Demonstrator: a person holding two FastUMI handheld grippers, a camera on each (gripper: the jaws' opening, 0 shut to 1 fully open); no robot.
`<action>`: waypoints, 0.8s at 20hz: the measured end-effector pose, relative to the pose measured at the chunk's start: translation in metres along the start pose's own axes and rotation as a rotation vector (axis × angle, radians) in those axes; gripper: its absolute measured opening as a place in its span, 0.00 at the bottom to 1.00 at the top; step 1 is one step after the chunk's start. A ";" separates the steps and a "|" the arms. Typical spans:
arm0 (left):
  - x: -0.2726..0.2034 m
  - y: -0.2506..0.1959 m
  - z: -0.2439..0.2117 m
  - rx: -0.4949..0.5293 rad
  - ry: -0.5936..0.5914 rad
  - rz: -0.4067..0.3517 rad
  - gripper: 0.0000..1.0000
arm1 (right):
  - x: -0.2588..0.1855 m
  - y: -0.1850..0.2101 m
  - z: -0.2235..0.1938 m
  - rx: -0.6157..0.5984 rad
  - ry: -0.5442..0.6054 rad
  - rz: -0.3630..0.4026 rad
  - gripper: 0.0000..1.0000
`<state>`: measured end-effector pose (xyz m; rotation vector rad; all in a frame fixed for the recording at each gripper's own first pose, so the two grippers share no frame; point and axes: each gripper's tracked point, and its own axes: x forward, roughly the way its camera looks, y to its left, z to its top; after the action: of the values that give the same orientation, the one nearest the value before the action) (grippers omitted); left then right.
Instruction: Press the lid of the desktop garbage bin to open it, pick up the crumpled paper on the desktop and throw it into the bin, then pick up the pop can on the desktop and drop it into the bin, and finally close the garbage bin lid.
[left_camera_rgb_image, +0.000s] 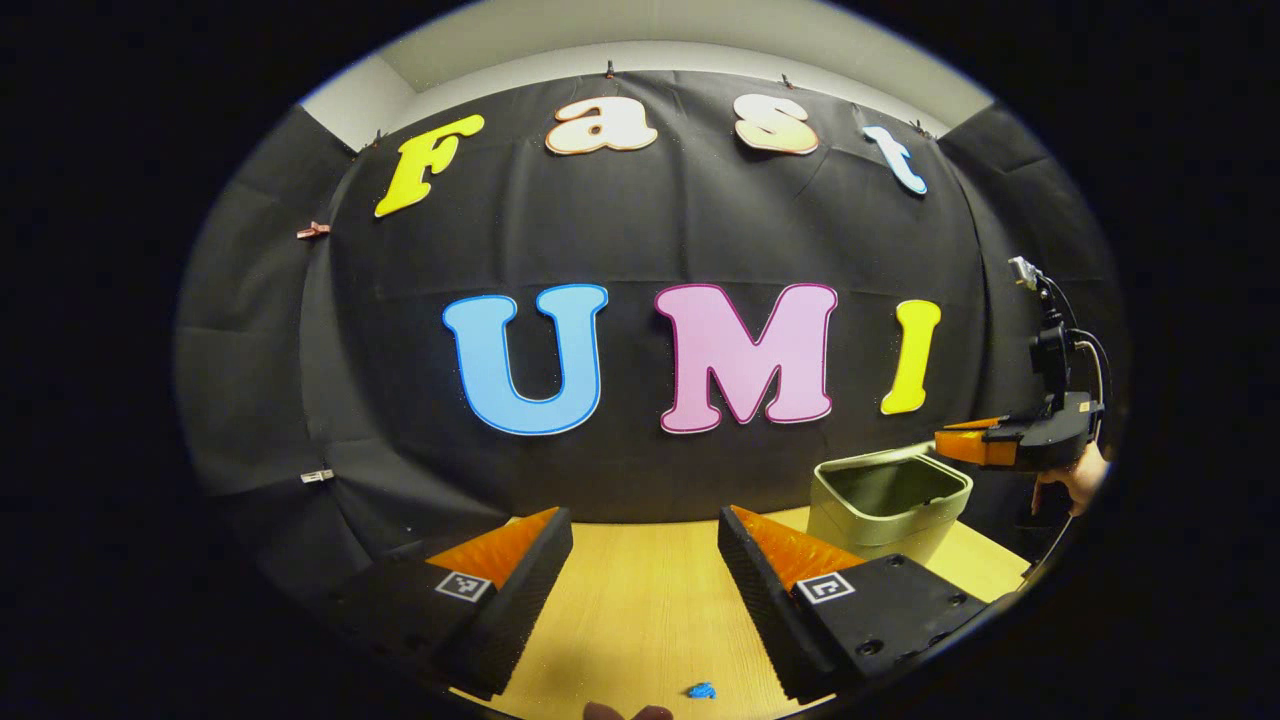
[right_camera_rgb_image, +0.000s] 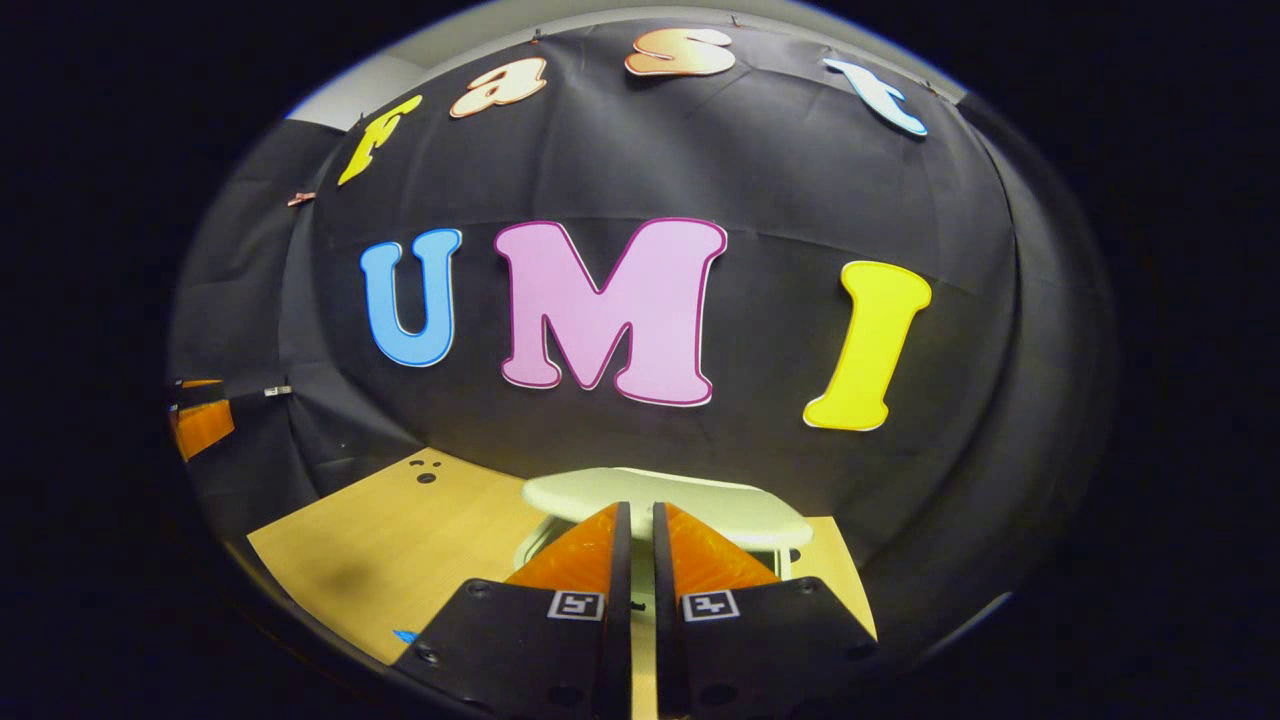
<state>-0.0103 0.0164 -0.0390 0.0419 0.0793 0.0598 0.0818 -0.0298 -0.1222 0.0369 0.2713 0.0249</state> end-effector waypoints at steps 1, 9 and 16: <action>0.000 0.000 -0.001 -0.002 0.004 -0.006 0.95 | -0.003 0.002 0.001 -0.013 -0.003 0.001 0.15; 0.009 -0.016 -0.047 0.006 0.137 -0.104 0.95 | -0.034 0.030 -0.006 -0.075 -0.001 0.042 0.54; 0.007 -0.037 -0.135 0.010 0.318 -0.208 0.95 | -0.068 0.047 -0.020 -0.075 0.004 0.038 0.71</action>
<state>-0.0117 -0.0148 -0.1759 0.0337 0.4015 -0.1424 0.0099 0.0157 -0.1215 -0.0327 0.2733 0.0729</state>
